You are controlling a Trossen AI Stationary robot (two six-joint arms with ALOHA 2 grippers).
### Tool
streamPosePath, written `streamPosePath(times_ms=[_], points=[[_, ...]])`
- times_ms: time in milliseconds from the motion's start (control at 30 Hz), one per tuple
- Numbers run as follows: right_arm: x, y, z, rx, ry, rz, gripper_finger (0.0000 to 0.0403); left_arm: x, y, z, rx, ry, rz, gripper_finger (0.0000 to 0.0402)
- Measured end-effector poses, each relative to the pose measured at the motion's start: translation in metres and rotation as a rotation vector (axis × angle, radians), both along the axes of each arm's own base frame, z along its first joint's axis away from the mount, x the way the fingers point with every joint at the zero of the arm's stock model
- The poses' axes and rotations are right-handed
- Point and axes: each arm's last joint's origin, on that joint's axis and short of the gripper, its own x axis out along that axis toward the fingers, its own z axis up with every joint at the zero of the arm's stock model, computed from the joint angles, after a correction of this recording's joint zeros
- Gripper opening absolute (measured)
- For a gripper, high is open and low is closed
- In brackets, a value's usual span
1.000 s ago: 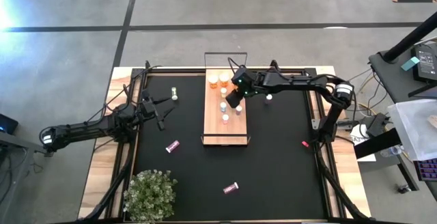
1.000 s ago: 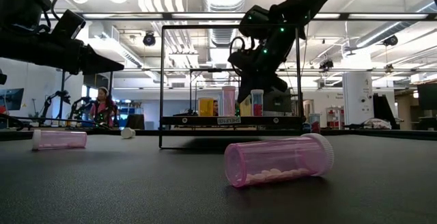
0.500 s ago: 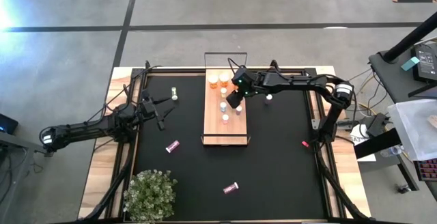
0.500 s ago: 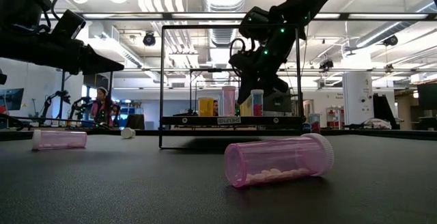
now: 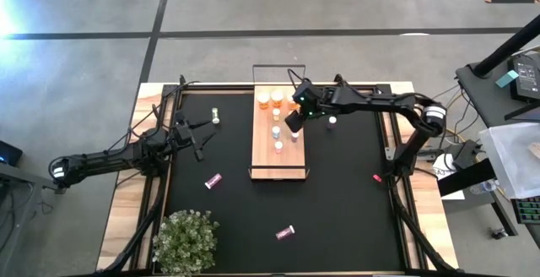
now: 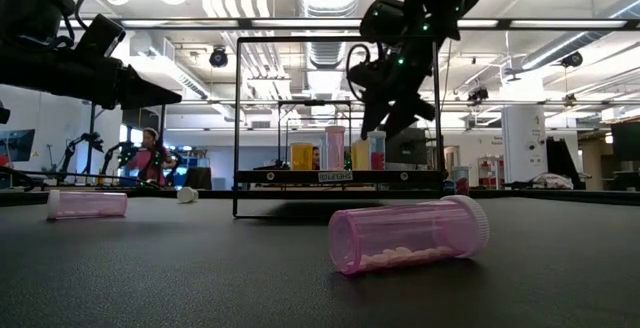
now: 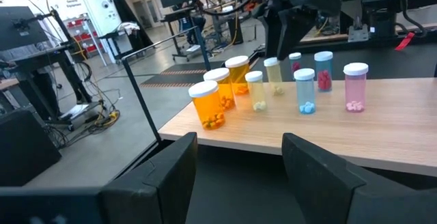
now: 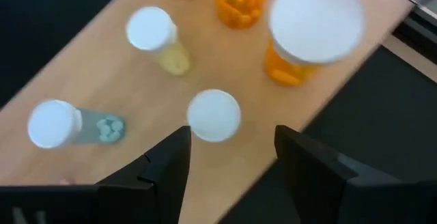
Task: Pick and place medicine bottles onto shelf by color
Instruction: Put the bottom yellow medicine bottle on the shelf aligned with the other yellow medicine bottle, then put the blue medicine bottle on the shelf aligned with the other blue medicine bottles
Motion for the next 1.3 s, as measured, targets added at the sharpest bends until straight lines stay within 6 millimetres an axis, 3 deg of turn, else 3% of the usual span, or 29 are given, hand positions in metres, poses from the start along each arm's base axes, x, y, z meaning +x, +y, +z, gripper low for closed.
streamPosePath(times_ms=[467, 967, 1300], points=[[-0.022, 0.017, 0.013, -0.021, 0.054, -0.038, 0.0203, 0.0, 0.0, 0.0, 0.0, 0.001, 0.0, 0.0199], [-0.086, 0.037, -0.007, 0.011, 0.071, -0.381, 0.0203, 0.0, 0.0, 0.0, 0.0, 0.001, 0.0, 0.0199], [-0.099, 0.017, -0.013, 0.029, 0.084, -0.48, 0.0203, 0.0, 0.0, 0.0, 0.0, 0.001, 0.0, 0.0199]])
